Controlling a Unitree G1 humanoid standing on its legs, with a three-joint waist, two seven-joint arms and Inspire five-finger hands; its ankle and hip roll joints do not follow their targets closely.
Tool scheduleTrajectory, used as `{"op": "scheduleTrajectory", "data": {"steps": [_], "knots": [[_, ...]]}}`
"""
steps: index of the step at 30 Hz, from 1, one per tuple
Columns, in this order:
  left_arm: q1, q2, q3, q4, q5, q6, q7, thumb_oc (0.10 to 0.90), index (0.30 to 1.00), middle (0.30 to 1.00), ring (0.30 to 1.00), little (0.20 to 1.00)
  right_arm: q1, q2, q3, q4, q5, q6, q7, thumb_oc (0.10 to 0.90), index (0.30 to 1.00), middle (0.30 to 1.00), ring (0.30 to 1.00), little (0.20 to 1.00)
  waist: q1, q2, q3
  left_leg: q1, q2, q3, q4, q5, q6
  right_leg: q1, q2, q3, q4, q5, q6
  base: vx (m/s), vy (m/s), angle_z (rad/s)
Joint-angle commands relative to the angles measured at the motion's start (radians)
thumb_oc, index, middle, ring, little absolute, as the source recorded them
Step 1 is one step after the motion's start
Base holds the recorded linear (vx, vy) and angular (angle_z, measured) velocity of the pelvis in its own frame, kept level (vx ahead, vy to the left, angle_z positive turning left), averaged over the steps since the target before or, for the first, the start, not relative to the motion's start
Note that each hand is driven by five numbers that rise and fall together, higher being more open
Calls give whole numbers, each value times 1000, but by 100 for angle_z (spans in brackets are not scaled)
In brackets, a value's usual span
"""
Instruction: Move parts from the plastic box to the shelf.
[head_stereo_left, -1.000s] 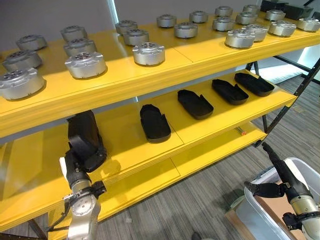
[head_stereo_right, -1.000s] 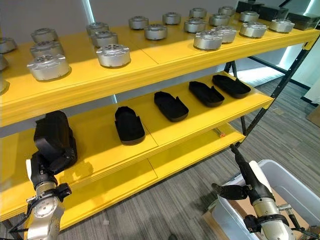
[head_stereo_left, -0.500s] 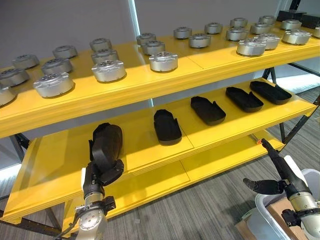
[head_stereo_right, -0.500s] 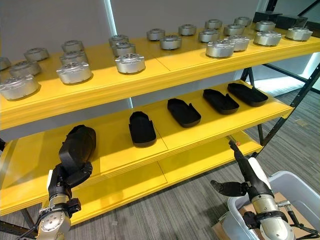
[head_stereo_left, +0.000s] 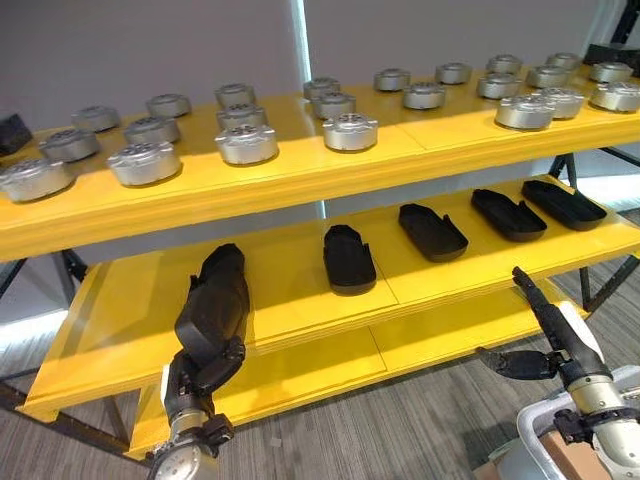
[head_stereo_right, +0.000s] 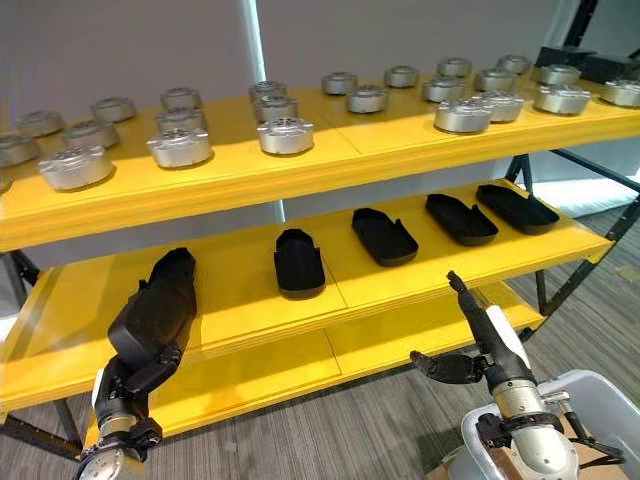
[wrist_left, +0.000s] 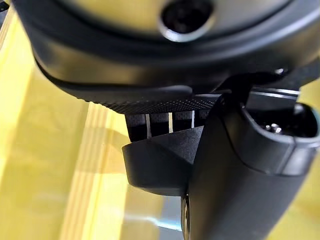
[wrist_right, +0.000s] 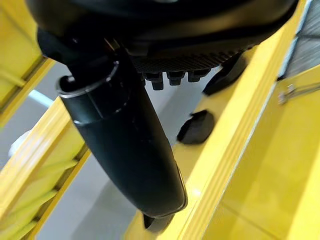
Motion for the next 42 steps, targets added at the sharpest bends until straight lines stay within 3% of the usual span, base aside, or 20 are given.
{"op": "scheduleTrajectory", "data": {"steps": [1,5,7,8,9,10,15,18,23,25,34,40,42], "knots": [[-146,88,98,-196,-25,-202,-22,400,300,300,300,300,-132,1,-61,-95,25,-117,-70,900,1000,1000,1000,1000,-37,-37,-12,117,168,92,170,11,8,-73,2,58,-14,37,55,-107,207,12],[-195,106,75,-219,-46,-214,6,400,300,300,300,300,-135,5,-65,-100,0,-120,-126,900,1000,1000,1000,1000,-73,7,-9,121,307,142,61,210,-52,-176,-38,30,95,1,79,-126,250,36],[-240,132,53,-226,-31,-219,16,400,300,300,300,300,-131,2,-77,-105,-1,-124,-152,900,1000,1000,1000,1000,-89,19,6,105,332,161,3,268,-81,-225,-59,16,152,-13,84,-115,190,53],[-244,132,51,-224,-30,-220,17,400,300,300,300,300,-132,2,-78,-105,-1,-125,-153,900,1000,1000,1000,1000,-91,17,7,109,328,159,-6,272,-83,-230,-65,15,168,-27,86,-66,262,61],[-289,145,23,-238,-34,-223,17,400,300,300,300,300,-129,-3,-91,-107,-4,-126,-178,900,1000,1000,1000,1000,-105,25,27,70,339,188,-21,261,-114,-251,-88,14,206,-32,101,-8,248,68],[-313,148,9,-236,-39,-227,19,400,300,300,300,300,-128,-4,-100,-108,-5,-128,-191,900,1000,1000,1000,1000,-111,27,38,49,338,198,-21,244,-122,-262,-108,11,236,-40,107,-19,254,75],[-339,180,-11,-234,-31,-239,26,400,300,300,300,300,-138,-11,-97,-110,-12,-131,-215,900,1000,1000,1000,1000,-112,35,56,37,325,190,-21,179,-114,-281,-140,41,246,-10,135,28,214,42],[-369,204,-29,-237,-14,-250,38,400,300,300,300,300,-136,15,-95,-122,-17,-133,-236,900,1000,1000,1000,1000,-113,20,64,27,277,209,-4,114,-99,-205,-197,37,160,40,171,180,244,16],[-397,224,-33,-234,1,-254,66,400,300,300,300,300,-149,25,-77,-123,-22,-128,-251,900,1000,1000,1000,1000,-103,-4,72,12,228,221,44,67,-85,-127,-249,15,50,103,196,114,146,10],[-416,236,-38,-237,7,-257,82,400,300,300,300,300,-162,28,-61,-124,-23,-127,-259,900,1000,1000,1000,1000,-93,-26,65,-4,209,233,76,40,-78,-94,-271,5,-11,160,214,151,158,3],[-417,244,-30,-251,35,-252,113,400,300,300,300,300,-190,25,-21,-130,-18,-123,-253,900,1000,1000,1000,1000,-66,-78,11,39,181,279,37,13,-61,-66,-281,-2,-100,255,237,90,59,-3],[-386,240,-13,-267,53,-250,117,400,300,300,300,300,-188,30,-7,-136,1,-126,-236,900,1000,1000,1000,1000,-57,-99,-4,74,188,303,28,0,-58,-63,-261,17,-109,256,237,53,-9,-16],[-398,249,-8,-268,50,-252,125,400,300,300,300,300,-200,35,-3,-135,17,-127,-240,900,1000,1000,1000,1000,-52,-112,3,48,210,293,97,-22,-63,-64,-255,21,-98,248,237,47,-68,-7]]}}
